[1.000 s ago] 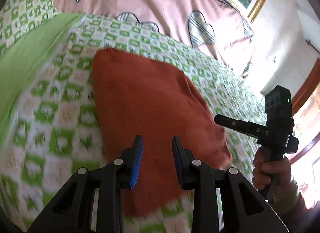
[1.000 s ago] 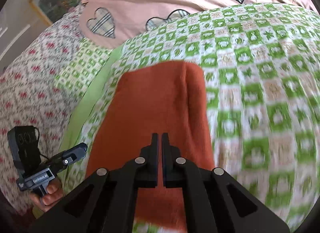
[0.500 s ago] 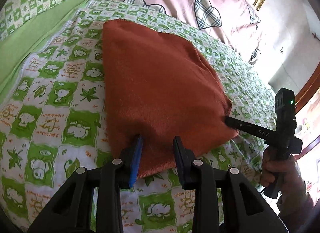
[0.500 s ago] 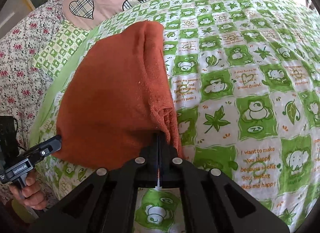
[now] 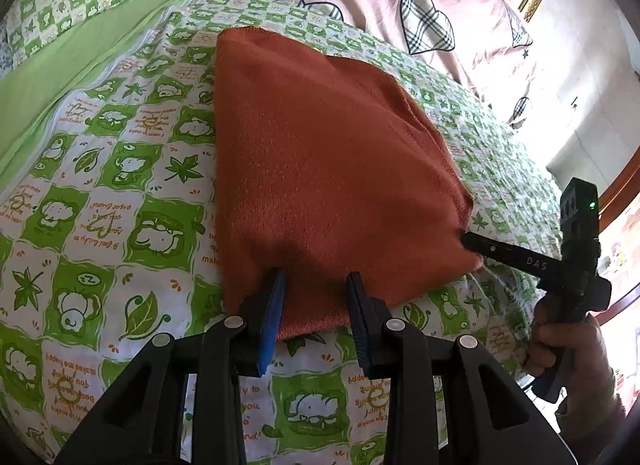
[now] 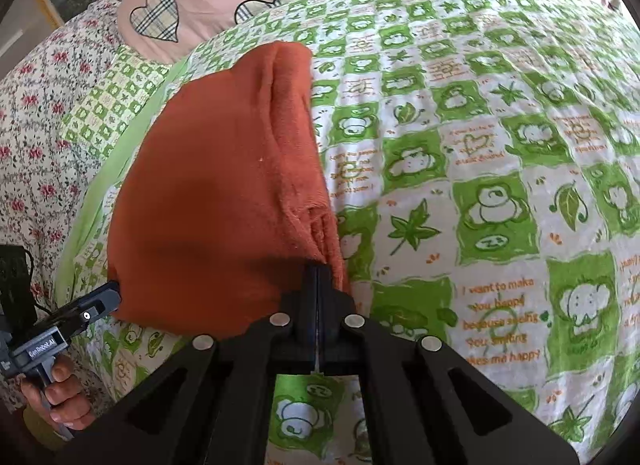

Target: Fold small clothes

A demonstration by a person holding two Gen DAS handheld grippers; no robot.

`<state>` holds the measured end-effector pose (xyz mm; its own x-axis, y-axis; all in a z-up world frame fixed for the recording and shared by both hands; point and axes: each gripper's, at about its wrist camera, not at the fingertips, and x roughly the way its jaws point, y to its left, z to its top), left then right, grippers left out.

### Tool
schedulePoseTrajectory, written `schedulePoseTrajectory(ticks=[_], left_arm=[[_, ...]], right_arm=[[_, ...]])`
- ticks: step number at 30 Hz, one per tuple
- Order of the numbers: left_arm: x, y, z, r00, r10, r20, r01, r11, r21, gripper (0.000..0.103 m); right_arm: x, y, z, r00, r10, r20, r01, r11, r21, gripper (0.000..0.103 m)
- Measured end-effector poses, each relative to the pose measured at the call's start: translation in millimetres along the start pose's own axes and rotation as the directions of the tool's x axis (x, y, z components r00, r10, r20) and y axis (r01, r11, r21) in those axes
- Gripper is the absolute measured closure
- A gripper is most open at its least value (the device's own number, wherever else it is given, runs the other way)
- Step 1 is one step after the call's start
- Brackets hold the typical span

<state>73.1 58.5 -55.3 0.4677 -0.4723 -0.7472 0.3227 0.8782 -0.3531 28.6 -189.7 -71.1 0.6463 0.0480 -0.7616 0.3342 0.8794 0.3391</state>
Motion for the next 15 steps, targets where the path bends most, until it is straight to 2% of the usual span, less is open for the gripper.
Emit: schedulePoseTrajectory(ticks=[5,10,12,15], left_arm=[[-5.5,-10.6,-0.5,0.998,0.057,-0.017,-0.056,0.998,0.030,0.069],[-24.6,-11.0,0.9,0.998,0.057,-0.016,-0.056,0.998,0.023,0.063],[-29.7,-11.8,3.1,0.994,0.111,-0.023,-0.110,0.994,0.028,0.062],[-35.7,-14.4,7.2,0.977,0.212,-0.023,-0.211,0.976,0.056,0.055]], right_arm=[[-9.7,2.8,-0.9,1.000,-0.009,0.008,0.009,1.000,0.000,0.100],[-33.4,8.9,5.2,0.998,0.007,0.067,-0.007,1.000,-0.002,0.099],[-40.3,11.1,9.0,0.996,0.014,0.089,-0.014,1.000,-0.001,0.099],[-47.8,17.6,11.9,0.994,0.029,0.105,-0.027,1.000,-0.012,0.099]])
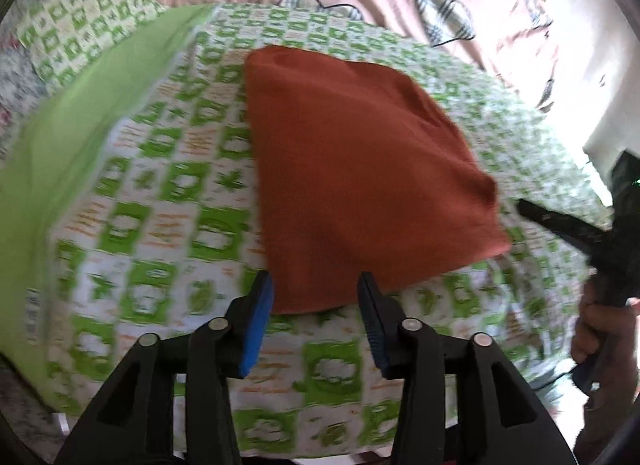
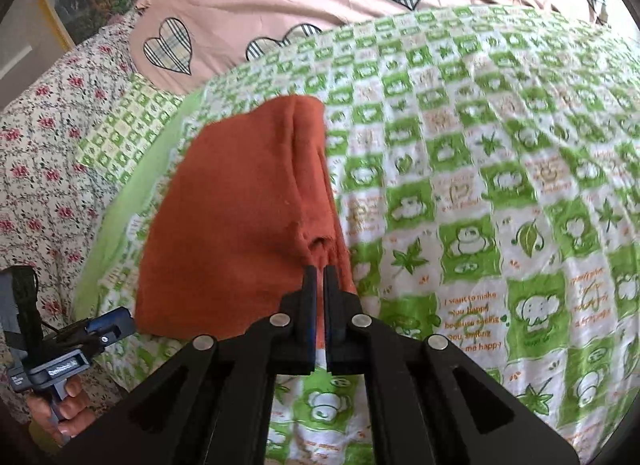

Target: Fold small clothes

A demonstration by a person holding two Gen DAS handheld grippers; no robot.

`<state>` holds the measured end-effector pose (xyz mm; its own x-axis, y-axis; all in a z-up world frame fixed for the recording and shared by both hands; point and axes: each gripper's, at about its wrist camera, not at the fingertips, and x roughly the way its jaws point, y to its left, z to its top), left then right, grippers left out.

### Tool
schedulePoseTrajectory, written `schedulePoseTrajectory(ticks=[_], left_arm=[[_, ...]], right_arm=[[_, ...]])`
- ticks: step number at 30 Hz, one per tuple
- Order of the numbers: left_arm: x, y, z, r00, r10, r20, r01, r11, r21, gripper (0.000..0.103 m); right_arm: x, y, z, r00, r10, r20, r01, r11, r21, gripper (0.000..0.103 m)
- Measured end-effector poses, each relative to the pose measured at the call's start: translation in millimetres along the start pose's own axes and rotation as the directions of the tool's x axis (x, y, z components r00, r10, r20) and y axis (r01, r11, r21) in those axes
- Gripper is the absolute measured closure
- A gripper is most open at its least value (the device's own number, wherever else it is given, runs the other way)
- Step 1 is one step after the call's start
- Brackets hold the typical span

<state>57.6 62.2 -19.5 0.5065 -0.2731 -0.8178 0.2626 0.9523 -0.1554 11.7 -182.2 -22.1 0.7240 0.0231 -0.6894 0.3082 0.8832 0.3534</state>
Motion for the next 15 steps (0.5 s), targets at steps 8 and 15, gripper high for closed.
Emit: schedulePoseTrajectory(ticks=[8,15], left_arm=[[-2.6,16.0,10.5,0.998,0.070,-0.002,-0.070,0.998,-0.002,0.040],[16.1,36.1,43.8,1.000,0.024,0.010,-0.023,0.996,-0.085,0.035]], right_arm=[[0.9,10.3,7.4,1.000,0.017,0.013,-0.017,1.000,-0.014,0.057],[24.1,7.0,40.6,1.000,0.008,0.019,-0.008,1.000,-0.026,0.055]])
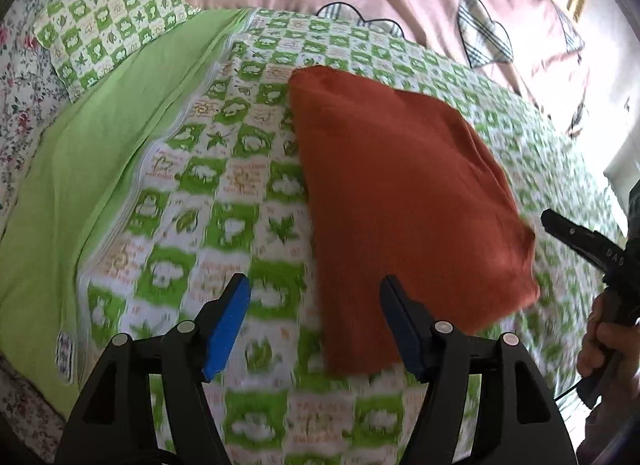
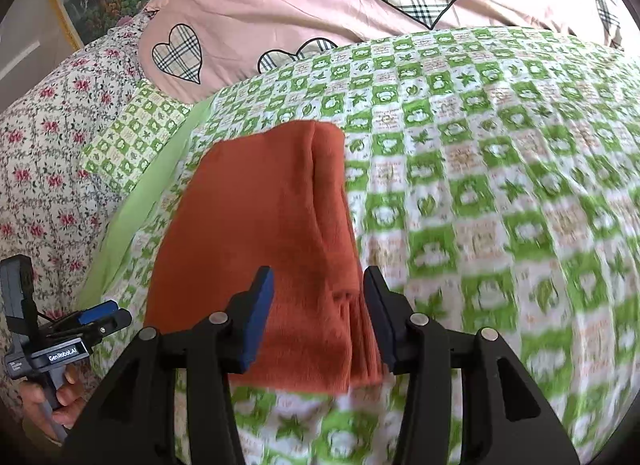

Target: Fold small clothes

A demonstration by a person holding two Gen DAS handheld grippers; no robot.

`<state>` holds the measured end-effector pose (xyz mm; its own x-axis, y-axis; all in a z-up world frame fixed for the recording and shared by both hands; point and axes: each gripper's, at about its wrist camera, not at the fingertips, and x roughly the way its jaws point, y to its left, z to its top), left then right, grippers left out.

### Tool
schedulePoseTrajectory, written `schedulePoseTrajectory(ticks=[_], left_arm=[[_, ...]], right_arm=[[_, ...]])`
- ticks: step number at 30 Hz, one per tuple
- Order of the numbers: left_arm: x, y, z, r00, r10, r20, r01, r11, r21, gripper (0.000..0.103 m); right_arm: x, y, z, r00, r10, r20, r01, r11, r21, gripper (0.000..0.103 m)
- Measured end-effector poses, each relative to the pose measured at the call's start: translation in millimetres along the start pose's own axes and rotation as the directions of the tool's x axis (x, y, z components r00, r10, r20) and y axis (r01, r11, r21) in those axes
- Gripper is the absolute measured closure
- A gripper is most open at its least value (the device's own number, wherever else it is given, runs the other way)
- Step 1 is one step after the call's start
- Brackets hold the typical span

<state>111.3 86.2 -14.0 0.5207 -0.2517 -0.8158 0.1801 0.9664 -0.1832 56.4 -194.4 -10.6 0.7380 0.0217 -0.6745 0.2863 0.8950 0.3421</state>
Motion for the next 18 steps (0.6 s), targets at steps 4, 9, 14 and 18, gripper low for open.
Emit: schedulePoseTrajectory(ticks=[4,9,14,18], left_arm=[[17.0,6.0,20.6,0.998,-0.054,-0.021,0.053,0.997,-0.048,0.033],[32.9,8.4,31.7,0.998,-0.059,-0.019,0.057,0.995,-0.079,0.030],[56.1,12.2,34.5,0.996,-0.077,-0.053,0.071,0.992,-0.104,0.030],[60.5,9.2,33.8,0.995,-0.089,-0.049,0.083,0.992,-0.097,0.029]], right_arm=[[32.0,-7.0,26.8,0.999,0.030,-0.029,-0.030,0.999,0.016,0.055],[77.3,-9.5,51.3,0.995,0.058,-0.078,-0.056,0.998,0.026,0.055],[105.1,2.4,58.0,0.984,0.110,-0.139,-0.114,0.993,-0.019,0.087],[76.7,-17.3,58.6,0.978,0.205,-0.035,-0.202,0.978,0.059,0.089]])
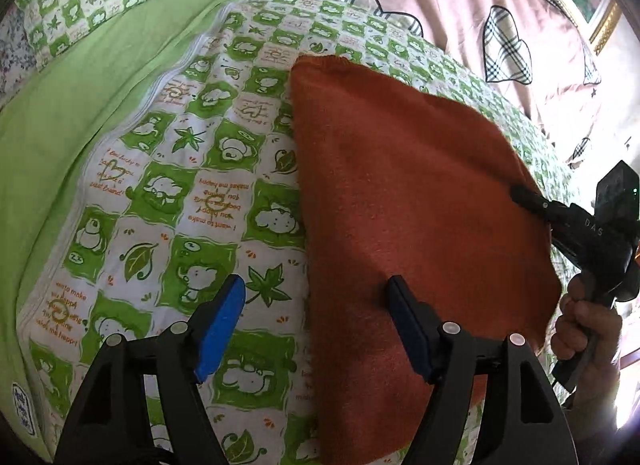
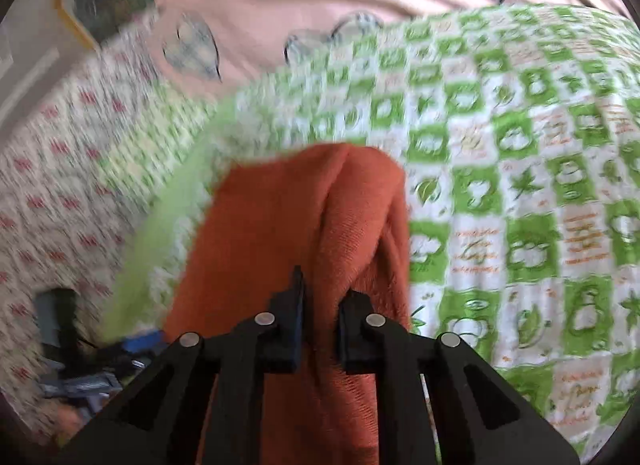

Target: Fold small clothes

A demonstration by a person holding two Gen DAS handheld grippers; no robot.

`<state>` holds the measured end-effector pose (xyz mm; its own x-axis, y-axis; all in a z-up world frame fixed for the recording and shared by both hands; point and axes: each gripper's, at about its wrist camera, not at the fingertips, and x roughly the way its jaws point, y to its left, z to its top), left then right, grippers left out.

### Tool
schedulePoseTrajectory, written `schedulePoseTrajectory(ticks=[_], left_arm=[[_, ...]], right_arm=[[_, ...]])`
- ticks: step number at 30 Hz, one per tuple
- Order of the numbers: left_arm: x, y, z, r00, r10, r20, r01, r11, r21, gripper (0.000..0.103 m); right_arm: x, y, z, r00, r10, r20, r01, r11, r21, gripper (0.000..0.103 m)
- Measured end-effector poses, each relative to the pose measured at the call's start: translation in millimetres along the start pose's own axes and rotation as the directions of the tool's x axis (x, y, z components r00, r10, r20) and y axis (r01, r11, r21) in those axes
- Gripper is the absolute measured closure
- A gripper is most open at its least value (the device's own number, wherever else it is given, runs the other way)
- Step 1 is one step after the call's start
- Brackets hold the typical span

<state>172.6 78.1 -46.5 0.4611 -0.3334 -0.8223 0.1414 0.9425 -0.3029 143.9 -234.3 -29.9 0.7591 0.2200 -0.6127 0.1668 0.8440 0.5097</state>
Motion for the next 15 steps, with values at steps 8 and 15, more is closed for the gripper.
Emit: schedulePoseTrajectory(ticks=[8,15], left_arm=[[18.4,-12.5,-4.4,1.000,0.012,-0.015,-0.012,1.000,0.001,0.030],[7.3,-10.6,-6.7,1.000,0.002,-0.018,-0.002,1.000,-0.009,0.033]], right_arm=[[23.8,-16.7,-14.3,0.994,-0.103,-0.045,0.103,0.995,-0.012,0.089],[2.8,-8.8,-10.6,0.991,-0.133,-0.021,0.133,0.991,0.020,0.083]])
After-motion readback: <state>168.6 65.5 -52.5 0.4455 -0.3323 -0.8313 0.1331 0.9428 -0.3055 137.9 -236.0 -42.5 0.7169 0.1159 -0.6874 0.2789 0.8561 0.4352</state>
